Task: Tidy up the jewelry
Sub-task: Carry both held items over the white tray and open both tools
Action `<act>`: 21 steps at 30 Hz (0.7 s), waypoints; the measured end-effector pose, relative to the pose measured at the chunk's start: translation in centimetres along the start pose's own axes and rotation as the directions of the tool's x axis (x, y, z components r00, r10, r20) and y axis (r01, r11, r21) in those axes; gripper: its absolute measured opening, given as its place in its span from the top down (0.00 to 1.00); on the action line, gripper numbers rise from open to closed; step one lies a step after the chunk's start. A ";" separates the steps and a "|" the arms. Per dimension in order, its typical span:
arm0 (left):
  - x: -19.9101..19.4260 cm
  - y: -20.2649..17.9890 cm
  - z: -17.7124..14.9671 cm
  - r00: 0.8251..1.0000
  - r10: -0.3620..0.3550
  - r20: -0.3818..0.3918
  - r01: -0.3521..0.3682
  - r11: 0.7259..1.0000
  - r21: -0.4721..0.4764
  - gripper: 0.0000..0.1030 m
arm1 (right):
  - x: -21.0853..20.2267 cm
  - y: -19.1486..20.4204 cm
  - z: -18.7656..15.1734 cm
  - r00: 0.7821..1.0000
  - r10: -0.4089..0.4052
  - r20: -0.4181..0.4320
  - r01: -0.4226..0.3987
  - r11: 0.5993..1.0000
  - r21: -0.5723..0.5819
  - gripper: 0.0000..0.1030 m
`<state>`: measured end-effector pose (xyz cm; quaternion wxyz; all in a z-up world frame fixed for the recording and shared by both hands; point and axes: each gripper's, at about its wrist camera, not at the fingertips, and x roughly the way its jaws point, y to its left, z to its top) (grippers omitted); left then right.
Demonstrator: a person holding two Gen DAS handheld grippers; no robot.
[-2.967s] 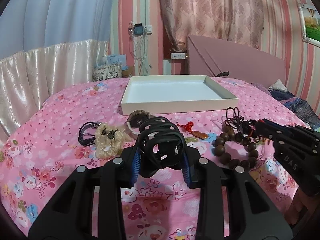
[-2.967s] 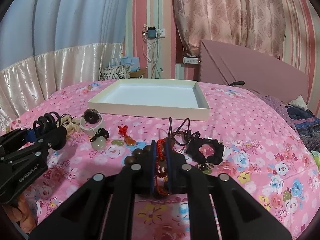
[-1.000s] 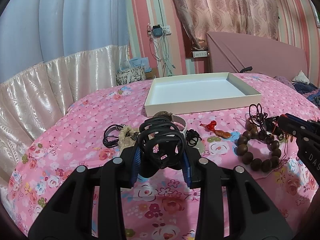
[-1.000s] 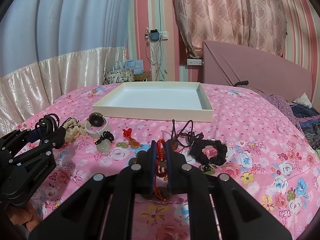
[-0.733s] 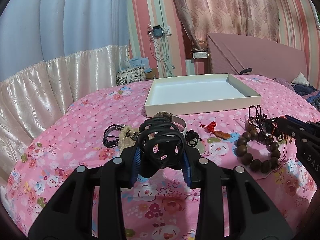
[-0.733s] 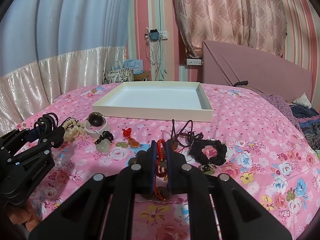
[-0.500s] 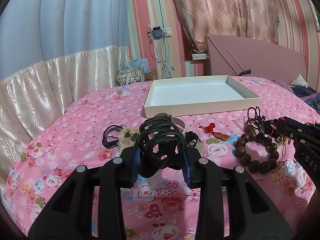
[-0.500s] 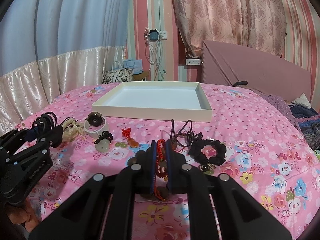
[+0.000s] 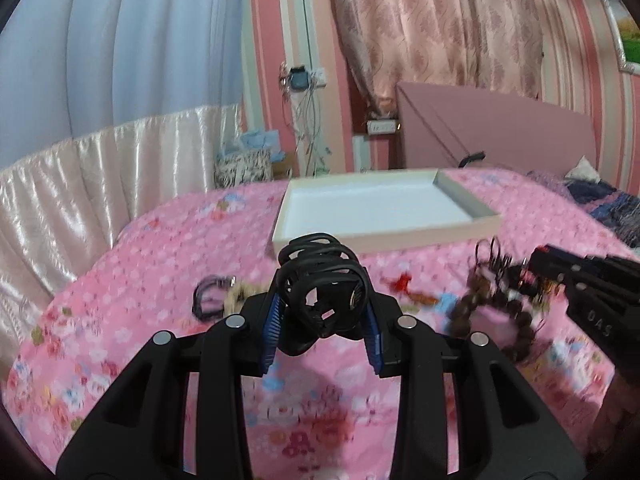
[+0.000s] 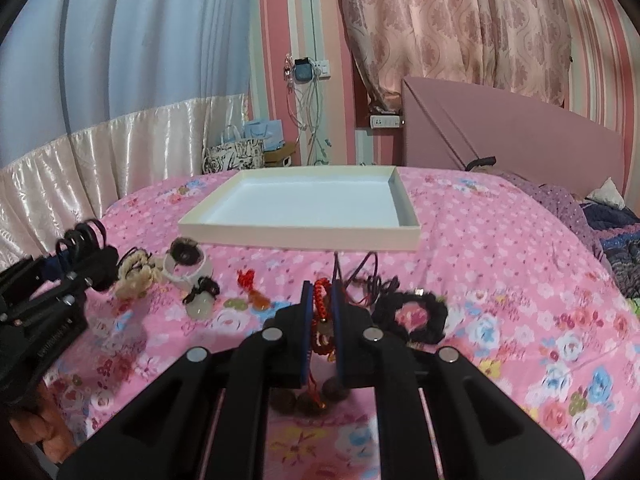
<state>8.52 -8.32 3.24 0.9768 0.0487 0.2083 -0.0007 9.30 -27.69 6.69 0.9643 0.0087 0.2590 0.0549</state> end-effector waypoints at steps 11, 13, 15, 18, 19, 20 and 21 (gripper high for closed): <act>5.3 2.9 8.4 0.999 -0.029 0.022 0.030 0.999 -0.027 0.67 | 2.8 0.4 8.7 0.999 0.032 0.021 -0.031 0.999 -0.028 0.92; 7.1 3.1 9.6 0.998 -0.058 0.004 0.058 0.997 -0.041 0.67 | 4.5 0.6 10.4 0.999 0.039 0.000 -0.039 0.999 -0.035 0.92; 9.0 2.8 10.4 0.996 -0.081 -0.019 0.081 0.996 -0.042 0.67 | 6.3 0.9 11.4 0.999 0.023 -0.024 -0.024 0.999 -0.041 0.92; 12.1 1.8 11.0 0.992 -0.115 -0.059 0.113 0.993 -0.031 0.67 | 9.3 0.1 12.5 0.997 0.019 -0.080 -0.021 0.999 -0.030 0.92; 13.3 1.4 11.0 0.989 -0.124 -0.083 0.122 0.992 -0.029 0.67 | 10.2 -0.1 12.6 0.995 0.016 -0.097 -0.019 0.999 -0.027 0.92; 14.3 1.2 11.0 0.984 -0.141 -0.112 0.138 0.990 -0.033 0.67 | 11.6 -0.4 12.7 0.992 0.012 -0.128 -0.017 0.999 -0.031 0.92; 15.8 0.9 10.8 0.975 -0.157 -0.159 0.153 0.988 -0.037 0.67 | 12.6 -0.7 12.8 0.988 0.011 -0.152 -0.015 1.000 -0.027 0.92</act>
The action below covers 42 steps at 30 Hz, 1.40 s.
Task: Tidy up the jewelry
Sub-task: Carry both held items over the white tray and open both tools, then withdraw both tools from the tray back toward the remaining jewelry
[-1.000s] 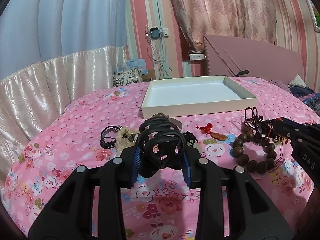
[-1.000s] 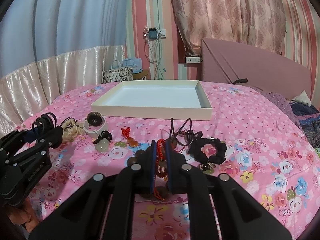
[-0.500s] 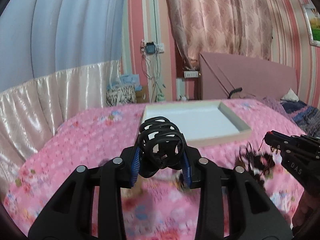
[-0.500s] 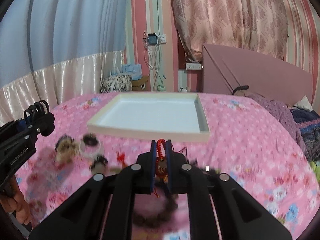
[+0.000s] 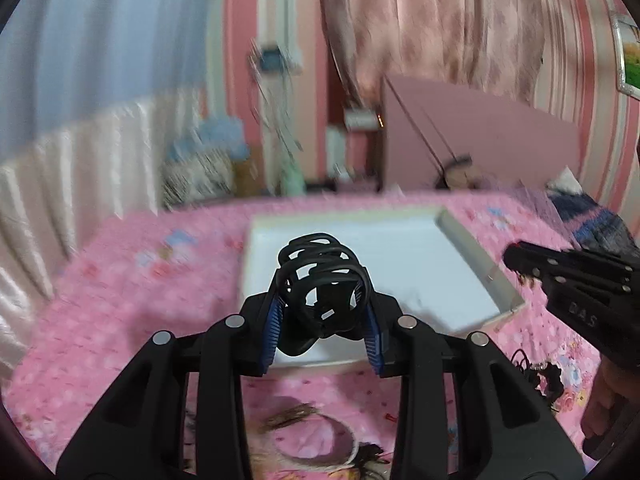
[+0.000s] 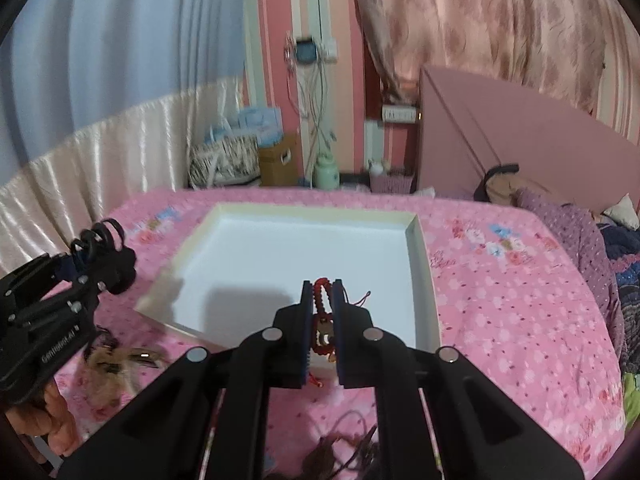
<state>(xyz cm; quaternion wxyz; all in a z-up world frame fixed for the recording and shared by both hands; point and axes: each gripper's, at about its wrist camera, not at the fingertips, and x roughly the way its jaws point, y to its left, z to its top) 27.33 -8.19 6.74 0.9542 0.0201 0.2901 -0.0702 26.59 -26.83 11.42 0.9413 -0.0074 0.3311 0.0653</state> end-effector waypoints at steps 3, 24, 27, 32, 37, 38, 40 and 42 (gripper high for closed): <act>3.9 0.4 -0.2 0.994 0.006 -0.113 -0.009 1.000 -0.024 0.67 | 2.8 -0.6 0.1 0.997 -0.033 -0.067 0.033 0.999 0.003 0.92; 8.8 0.0 -2.6 0.956 0.041 -0.291 -0.054 0.998 -0.035 0.31 | 7.2 -3.1 -2.3 0.972 -0.027 -0.233 0.031 0.999 0.016 0.44; 7.1 0.5 -2.2 0.965 0.041 -0.258 -0.052 0.998 -0.037 0.27 | 5.1 -3.4 -1.4 0.986 -0.018 -0.164 0.022 0.999 0.022 0.44; 2.8 1.0 -1.7 0.985 0.028 -0.169 -0.035 0.999 -0.038 0.20 | 0.8 -3.5 -0.3 0.999 0.007 -0.054 -0.005 0.999 0.036 0.39; -3.2 1.6 -3.2 0.994 0.102 -0.027 -0.102 0.995 -0.008 0.12 | -5.1 -3.6 -2.4 0.997 0.000 0.075 0.000 1.000 0.006 0.36; -5.3 1.6 -4.2 0.988 0.148 0.034 -0.148 0.989 0.009 0.11 | -6.5 -4.0 -3.4 0.994 -0.026 0.103 0.023 0.999 0.028 0.34; -7.9 2.1 -5.7 0.979 0.181 0.097 -0.182 0.983 0.000 0.08 | -8.2 -4.7 -5.3 0.991 -0.007 0.131 0.001 0.999 0.049 0.32; -10.5 2.8 -7.8 0.972 0.188 0.139 -0.188 0.982 -0.015 0.08 | -9.5 -5.1 -7.3 0.989 -0.033 0.145 0.024 0.998 0.063 0.30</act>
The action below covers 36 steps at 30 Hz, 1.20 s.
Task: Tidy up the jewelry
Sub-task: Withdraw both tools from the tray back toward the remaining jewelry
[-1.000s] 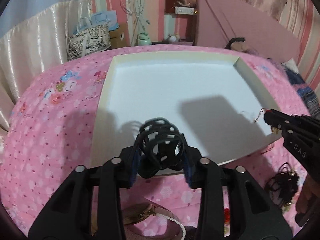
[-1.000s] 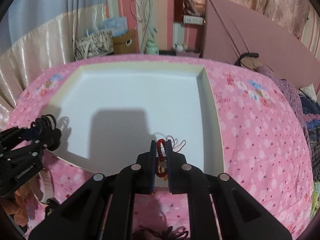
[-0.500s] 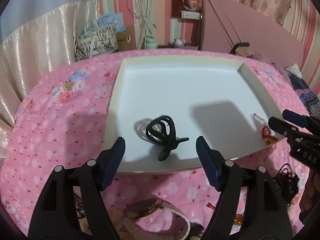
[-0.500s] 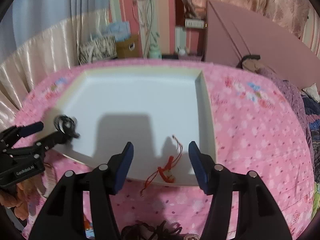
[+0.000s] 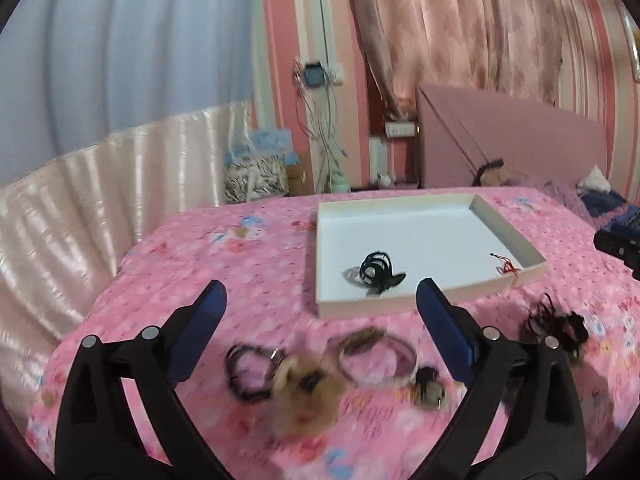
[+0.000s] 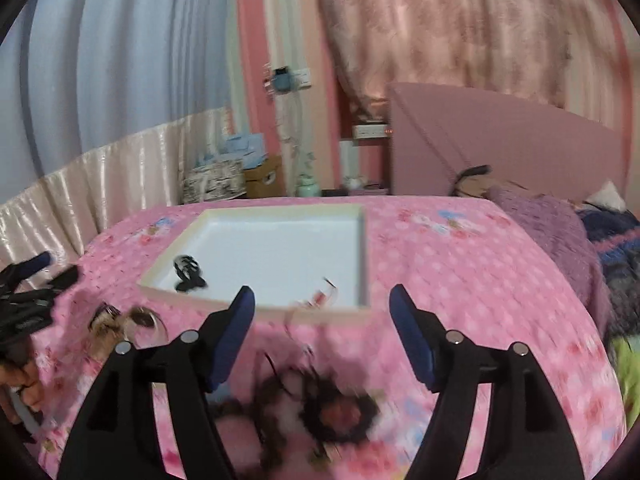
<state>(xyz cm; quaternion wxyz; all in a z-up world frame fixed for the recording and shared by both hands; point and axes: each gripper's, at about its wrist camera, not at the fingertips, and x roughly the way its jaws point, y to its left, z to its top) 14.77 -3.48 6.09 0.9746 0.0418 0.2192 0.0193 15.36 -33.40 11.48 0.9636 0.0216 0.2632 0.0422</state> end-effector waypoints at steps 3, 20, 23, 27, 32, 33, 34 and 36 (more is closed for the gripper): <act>-2.6 1.8 -2.2 1.000 0.019 0.018 -0.018 0.999 -0.035 0.06 | -1.5 -0.4 -2.8 0.999 -0.033 0.000 0.033 0.999 -0.029 0.30; -3.7 4.6 -7.5 0.997 0.056 0.061 -0.054 0.998 -0.038 0.03 | -3.9 -0.4 -8.5 0.994 -0.102 0.037 0.104 0.993 -0.060 0.24; -3.7 4.6 -7.5 0.996 0.057 0.070 -0.054 0.997 -0.048 0.03 | -4.3 -0.4 -8.5 0.990 -0.131 0.056 0.134 0.989 -0.055 0.18; -2.9 5.4 -7.5 0.998 0.047 0.041 -0.043 0.995 -0.085 0.03 | -4.3 0.1 -8.7 0.986 -0.157 0.061 0.162 0.984 -0.079 0.18; -2.8 5.6 -7.7 0.998 0.049 0.040 -0.045 0.994 -0.104 0.03 | -4.2 0.2 -8.5 0.986 -0.159 0.055 0.163 0.983 -0.085 0.18; -2.7 5.4 -7.7 0.998 0.050 0.039 -0.046 0.994 -0.100 0.03 | -4.2 0.0 -8.5 0.986 -0.158 0.052 0.162 0.984 -0.077 0.18; -2.7 5.4 -7.7 0.998 0.050 0.039 -0.046 0.994 -0.098 0.03 | -4.2 -0.1 -8.5 0.986 -0.158 0.051 0.162 0.984 -0.072 0.18; -2.7 5.3 -7.7 0.998 0.053 0.039 -0.049 0.995 -0.089 0.03 | -4.2 -0.3 -8.4 0.987 -0.155 0.052 0.158 0.986 -0.060 0.17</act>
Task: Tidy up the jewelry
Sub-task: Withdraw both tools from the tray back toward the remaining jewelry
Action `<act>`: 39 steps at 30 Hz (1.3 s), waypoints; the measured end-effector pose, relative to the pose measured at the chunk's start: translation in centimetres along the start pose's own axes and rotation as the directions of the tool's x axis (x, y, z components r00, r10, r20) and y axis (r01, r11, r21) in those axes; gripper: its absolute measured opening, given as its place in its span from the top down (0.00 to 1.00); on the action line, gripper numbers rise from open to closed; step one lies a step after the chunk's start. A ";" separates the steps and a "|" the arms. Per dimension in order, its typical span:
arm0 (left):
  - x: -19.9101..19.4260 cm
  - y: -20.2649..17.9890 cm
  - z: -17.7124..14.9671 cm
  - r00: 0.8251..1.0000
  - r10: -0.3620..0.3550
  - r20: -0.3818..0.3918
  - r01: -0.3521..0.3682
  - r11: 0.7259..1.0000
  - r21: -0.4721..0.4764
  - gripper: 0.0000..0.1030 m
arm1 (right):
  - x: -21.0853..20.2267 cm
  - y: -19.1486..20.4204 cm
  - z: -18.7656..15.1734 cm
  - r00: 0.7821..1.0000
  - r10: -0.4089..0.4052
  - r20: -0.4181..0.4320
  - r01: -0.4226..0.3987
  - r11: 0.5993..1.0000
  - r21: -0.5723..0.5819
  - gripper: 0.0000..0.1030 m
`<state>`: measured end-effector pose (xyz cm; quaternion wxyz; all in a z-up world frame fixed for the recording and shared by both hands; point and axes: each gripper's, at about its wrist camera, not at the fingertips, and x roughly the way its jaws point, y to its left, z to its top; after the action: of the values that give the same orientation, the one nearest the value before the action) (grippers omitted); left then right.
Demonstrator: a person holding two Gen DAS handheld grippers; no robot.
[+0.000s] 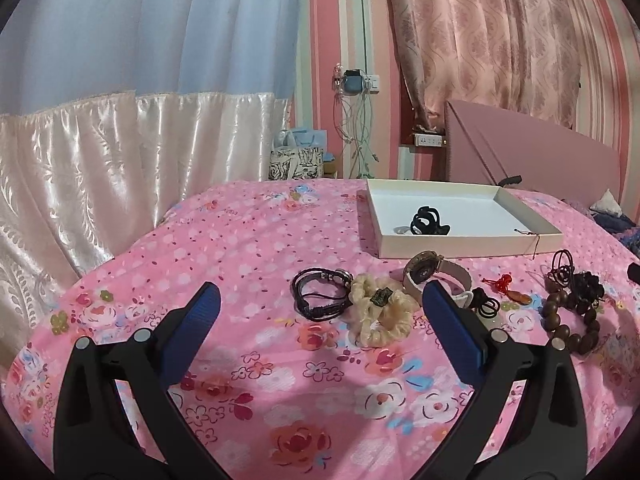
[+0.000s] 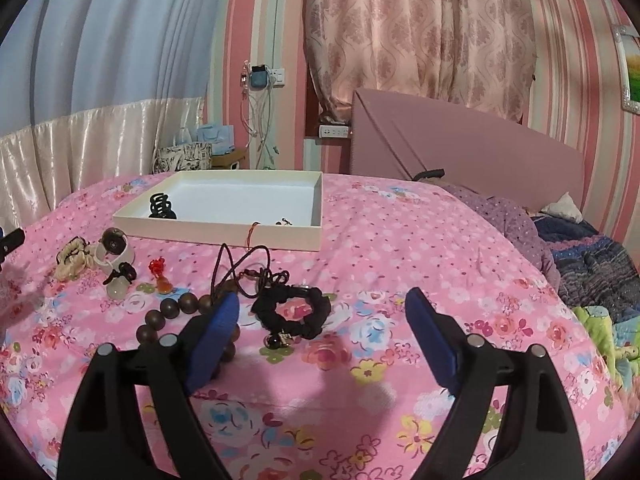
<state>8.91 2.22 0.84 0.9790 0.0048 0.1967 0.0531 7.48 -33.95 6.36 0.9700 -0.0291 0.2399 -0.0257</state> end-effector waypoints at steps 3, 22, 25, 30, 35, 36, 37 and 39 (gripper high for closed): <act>-0.1 0.2 0.0 1.000 0.004 0.000 -0.004 1.000 -0.006 0.03 | 0.1 -0.1 0.0 1.000 0.004 -0.004 -0.004 1.000 0.006 0.17; 0.0 0.2 0.0 1.000 0.012 -0.005 -0.012 1.000 -0.003 0.03 | 0.2 -0.3 0.0 1.000 0.008 -0.001 -0.008 1.000 0.016 0.17; 0.0 0.2 0.0 1.000 0.012 -0.004 -0.012 1.000 -0.003 0.03 | 0.2 -0.3 0.0 1.000 0.008 0.000 -0.008 1.000 0.019 0.17; 0.1 0.3 0.0 1.000 0.020 -0.003 -0.020 1.000 -0.006 0.03 | -0.1 -0.7 -0.1 1.000 0.013 0.008 -0.014 0.999 0.036 0.17; 0.0 0.5 0.0 1.000 0.019 -0.001 -0.019 1.000 -0.013 0.03 | -0.2 -1.2 -0.1 0.999 0.031 0.017 -0.032 0.997 0.063 0.16; -0.1 0.6 0.0 1.000 0.018 0.005 -0.018 1.000 -0.017 0.03 | -0.1 -1.3 -0.1 0.999 0.043 0.015 -0.044 0.997 0.067 0.16; -0.2 0.6 0.0 1.000 0.018 0.011 -0.018 1.000 -0.020 0.03 | 0.0 -1.3 -0.1 0.999 0.045 0.011 -0.046 0.997 0.070 0.16; -0.4 0.9 0.0 1.000 0.013 0.021 -0.013 0.999 -0.036 0.03 | 0.3 -1.1 -0.1 0.999 0.047 -0.006 -0.047 0.997 0.067 0.18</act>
<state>8.47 3.11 0.98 0.9806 -0.0108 0.1851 0.0629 7.62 -35.11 6.23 0.9699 0.0093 0.2430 -0.0110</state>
